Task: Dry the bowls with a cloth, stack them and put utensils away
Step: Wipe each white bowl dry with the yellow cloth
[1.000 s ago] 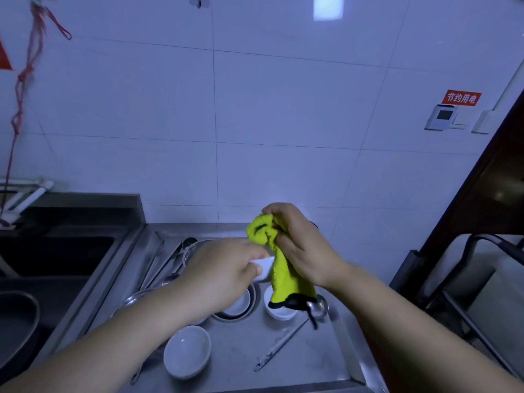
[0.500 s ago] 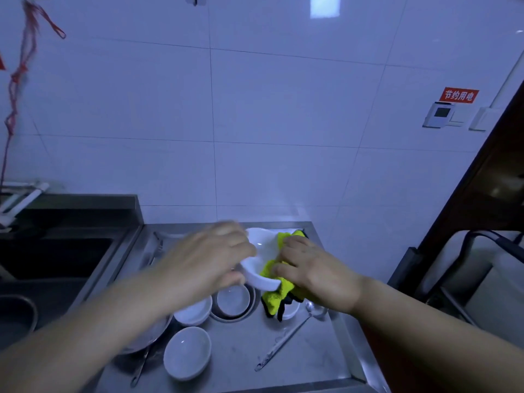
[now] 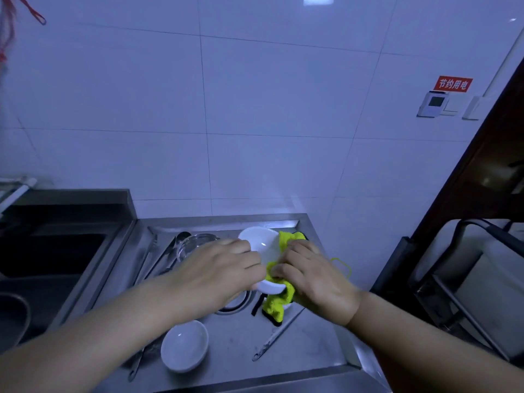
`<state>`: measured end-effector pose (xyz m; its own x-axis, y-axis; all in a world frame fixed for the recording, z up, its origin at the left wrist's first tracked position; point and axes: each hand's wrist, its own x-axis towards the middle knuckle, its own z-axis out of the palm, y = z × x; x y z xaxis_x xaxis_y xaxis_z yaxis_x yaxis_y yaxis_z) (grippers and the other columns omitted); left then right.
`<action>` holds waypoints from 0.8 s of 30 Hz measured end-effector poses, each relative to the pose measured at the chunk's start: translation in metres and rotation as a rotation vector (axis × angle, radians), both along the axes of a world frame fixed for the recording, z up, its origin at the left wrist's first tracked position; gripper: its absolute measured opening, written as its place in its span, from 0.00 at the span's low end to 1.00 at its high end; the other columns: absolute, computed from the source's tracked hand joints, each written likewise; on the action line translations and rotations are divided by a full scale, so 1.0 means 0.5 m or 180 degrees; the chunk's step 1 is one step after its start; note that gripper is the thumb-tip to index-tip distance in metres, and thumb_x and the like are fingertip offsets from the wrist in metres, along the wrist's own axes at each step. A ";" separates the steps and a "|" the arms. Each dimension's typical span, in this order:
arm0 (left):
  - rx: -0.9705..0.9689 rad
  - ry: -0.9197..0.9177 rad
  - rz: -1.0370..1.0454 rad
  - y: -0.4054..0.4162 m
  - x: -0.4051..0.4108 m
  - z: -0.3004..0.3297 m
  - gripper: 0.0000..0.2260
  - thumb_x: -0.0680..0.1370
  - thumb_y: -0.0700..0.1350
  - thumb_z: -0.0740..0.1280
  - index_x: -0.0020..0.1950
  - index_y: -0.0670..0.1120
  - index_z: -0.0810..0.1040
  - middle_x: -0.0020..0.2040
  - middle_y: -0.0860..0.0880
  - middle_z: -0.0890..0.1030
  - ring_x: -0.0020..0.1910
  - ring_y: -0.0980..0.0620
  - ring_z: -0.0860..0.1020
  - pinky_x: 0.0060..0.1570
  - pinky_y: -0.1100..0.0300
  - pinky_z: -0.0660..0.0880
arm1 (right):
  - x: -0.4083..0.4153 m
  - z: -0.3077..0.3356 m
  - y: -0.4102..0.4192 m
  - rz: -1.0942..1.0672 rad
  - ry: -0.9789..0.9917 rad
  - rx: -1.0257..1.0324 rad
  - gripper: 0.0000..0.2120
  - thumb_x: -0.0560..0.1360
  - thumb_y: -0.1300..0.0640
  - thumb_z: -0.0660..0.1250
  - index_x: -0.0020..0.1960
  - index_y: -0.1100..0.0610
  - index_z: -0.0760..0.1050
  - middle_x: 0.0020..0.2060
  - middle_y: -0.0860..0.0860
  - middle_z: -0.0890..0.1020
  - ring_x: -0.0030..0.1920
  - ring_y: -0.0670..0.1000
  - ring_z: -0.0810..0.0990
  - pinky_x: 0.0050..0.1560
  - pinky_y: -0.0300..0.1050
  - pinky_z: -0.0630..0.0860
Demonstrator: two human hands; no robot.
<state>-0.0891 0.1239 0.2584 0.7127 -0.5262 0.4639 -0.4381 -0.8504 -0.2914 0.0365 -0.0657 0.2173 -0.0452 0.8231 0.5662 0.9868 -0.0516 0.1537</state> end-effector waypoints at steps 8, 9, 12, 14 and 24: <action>0.0012 0.0267 -0.0001 0.043 0.020 -0.007 0.08 0.70 0.53 0.67 0.43 0.49 0.78 0.40 0.53 0.79 0.47 0.52 0.77 0.65 0.58 0.65 | 0.001 -0.011 -0.015 -0.0136 -0.0109 -0.0149 0.09 0.74 0.67 0.60 0.52 0.57 0.69 0.40 0.54 0.76 0.42 0.57 0.74 0.53 0.50 0.70; 0.0063 0.0329 -0.0019 0.053 0.022 -0.005 0.07 0.71 0.51 0.68 0.44 0.49 0.78 0.42 0.54 0.79 0.49 0.52 0.77 0.68 0.56 0.63 | 0.007 -0.004 -0.019 -0.0126 -0.0298 -0.0138 0.09 0.76 0.68 0.56 0.52 0.57 0.70 0.40 0.55 0.76 0.43 0.58 0.74 0.55 0.51 0.70; 0.0073 0.0311 -0.0003 0.040 0.024 -0.005 0.06 0.75 0.47 0.63 0.39 0.48 0.77 0.36 0.53 0.77 0.43 0.49 0.79 0.53 0.54 0.76 | 0.021 0.004 -0.020 -0.0122 -0.0475 -0.0122 0.13 0.79 0.67 0.47 0.52 0.58 0.69 0.40 0.55 0.76 0.42 0.58 0.73 0.56 0.52 0.71; -0.0030 0.0184 0.0054 0.016 0.025 -0.009 0.06 0.73 0.45 0.65 0.36 0.48 0.76 0.33 0.52 0.75 0.38 0.49 0.76 0.37 0.56 0.75 | 0.016 -0.004 -0.018 -0.0258 -0.0333 -0.0046 0.12 0.79 0.66 0.49 0.50 0.57 0.69 0.39 0.53 0.76 0.42 0.56 0.73 0.54 0.48 0.70; -0.0116 0.0202 -0.0018 0.009 0.051 -0.049 0.07 0.66 0.47 0.73 0.38 0.47 0.78 0.37 0.52 0.78 0.44 0.49 0.78 0.60 0.58 0.69 | -0.020 -0.062 -0.010 -0.0585 0.0677 -0.0053 0.16 0.68 0.65 0.70 0.51 0.54 0.69 0.41 0.51 0.75 0.42 0.53 0.71 0.50 0.43 0.64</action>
<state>-0.0638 0.1281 0.2339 0.7384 -0.5139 0.4366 -0.4597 -0.8573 -0.2317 0.0263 -0.0709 0.1866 0.2241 0.8157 0.5334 0.9713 -0.2318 -0.0536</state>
